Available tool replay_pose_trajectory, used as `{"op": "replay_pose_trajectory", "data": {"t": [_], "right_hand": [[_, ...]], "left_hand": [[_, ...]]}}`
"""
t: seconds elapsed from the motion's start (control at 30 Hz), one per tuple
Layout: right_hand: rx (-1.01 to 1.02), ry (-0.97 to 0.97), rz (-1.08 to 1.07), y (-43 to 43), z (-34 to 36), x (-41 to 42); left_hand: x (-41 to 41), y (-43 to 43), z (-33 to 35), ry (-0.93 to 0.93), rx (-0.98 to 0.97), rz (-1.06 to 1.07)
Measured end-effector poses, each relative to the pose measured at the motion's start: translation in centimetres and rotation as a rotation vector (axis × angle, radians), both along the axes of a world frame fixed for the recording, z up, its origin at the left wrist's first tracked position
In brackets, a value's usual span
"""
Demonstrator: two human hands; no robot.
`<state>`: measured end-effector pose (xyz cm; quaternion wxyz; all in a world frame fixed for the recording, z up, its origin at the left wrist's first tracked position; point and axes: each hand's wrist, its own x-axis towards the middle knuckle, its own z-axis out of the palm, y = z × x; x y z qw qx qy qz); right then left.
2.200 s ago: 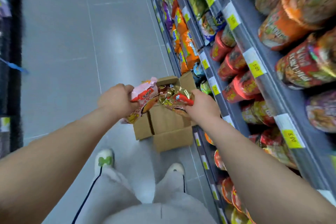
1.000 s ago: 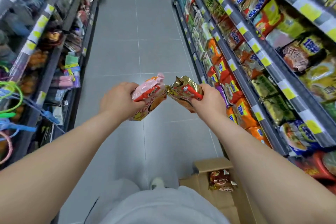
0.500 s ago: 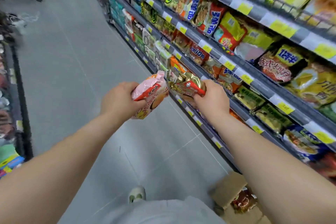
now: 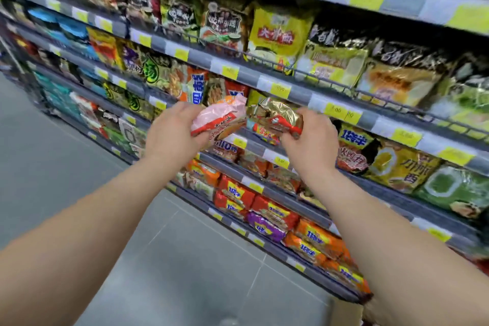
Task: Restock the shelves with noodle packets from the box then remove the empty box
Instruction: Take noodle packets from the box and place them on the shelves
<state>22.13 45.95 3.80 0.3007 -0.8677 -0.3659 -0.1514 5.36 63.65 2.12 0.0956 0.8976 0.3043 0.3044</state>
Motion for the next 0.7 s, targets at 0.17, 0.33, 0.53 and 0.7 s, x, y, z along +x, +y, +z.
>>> {"op": "replay_pose_trajectory", "data": {"t": [0.17,0.33,0.53,0.7], "right_hand": [[0.095,-0.153,-0.1,4.2,5.5,2.9],[0.221,-0.354,-0.242,7.5,9.3,4.3],[0.33,-0.676,-0.416,11.2,13.3,3.8],[0.34,-0.925,-0.481,14.6,17.4,3.2]], "left_hand": [[5.5,5.6,5.4,-0.198,0.151,-0.05],[9.6,10.9,10.0,-0.367,0.333,-0.205],[11.1,15.2,15.2,-0.61,0.56,-0.353],[12.3,19.7,20.0,-0.706,0.658,-0.436]]}}
